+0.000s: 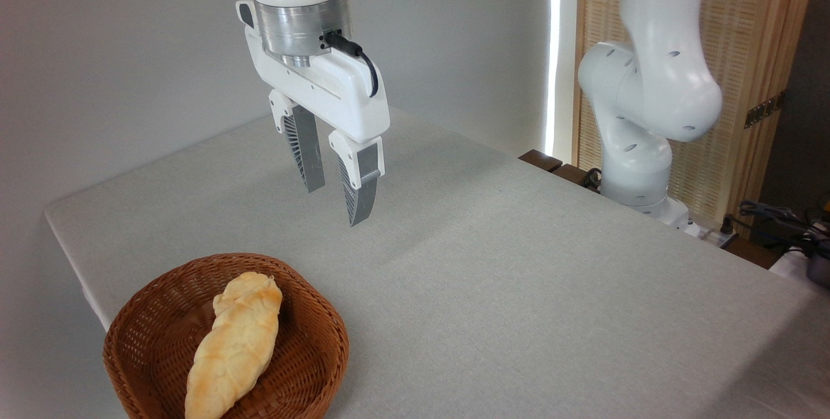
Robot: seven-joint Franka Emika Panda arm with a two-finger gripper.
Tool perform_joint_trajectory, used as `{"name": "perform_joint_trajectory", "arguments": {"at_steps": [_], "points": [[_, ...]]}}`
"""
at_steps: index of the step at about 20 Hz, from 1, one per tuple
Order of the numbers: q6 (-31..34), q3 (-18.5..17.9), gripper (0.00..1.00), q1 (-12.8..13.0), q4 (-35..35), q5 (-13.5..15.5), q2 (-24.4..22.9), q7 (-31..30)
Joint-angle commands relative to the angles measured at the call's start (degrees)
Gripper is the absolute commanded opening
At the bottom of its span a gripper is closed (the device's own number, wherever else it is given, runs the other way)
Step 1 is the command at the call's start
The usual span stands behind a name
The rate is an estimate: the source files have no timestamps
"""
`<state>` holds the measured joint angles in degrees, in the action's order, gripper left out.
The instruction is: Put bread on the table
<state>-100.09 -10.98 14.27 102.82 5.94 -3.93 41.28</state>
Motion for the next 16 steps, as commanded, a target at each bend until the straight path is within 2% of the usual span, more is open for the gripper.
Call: {"name": "perform_joint_trajectory", "arguments": {"at_steps": [1, 7, 10, 16], "points": [[1.5, -0.4, 1.00, 0.1, -0.8, 0.0, -0.2, 0.1], [1.2, -0.4, 1.00, 0.1, -0.9, -0.5, -0.1, -0.6], [1.5, -0.2, 1.00, 0.1, -4.6, -0.5, 0.8, -0.5], [1.6, -0.7, 1.00, 0.1, -4.7, -0.4, 0.8, -0.6]]}}
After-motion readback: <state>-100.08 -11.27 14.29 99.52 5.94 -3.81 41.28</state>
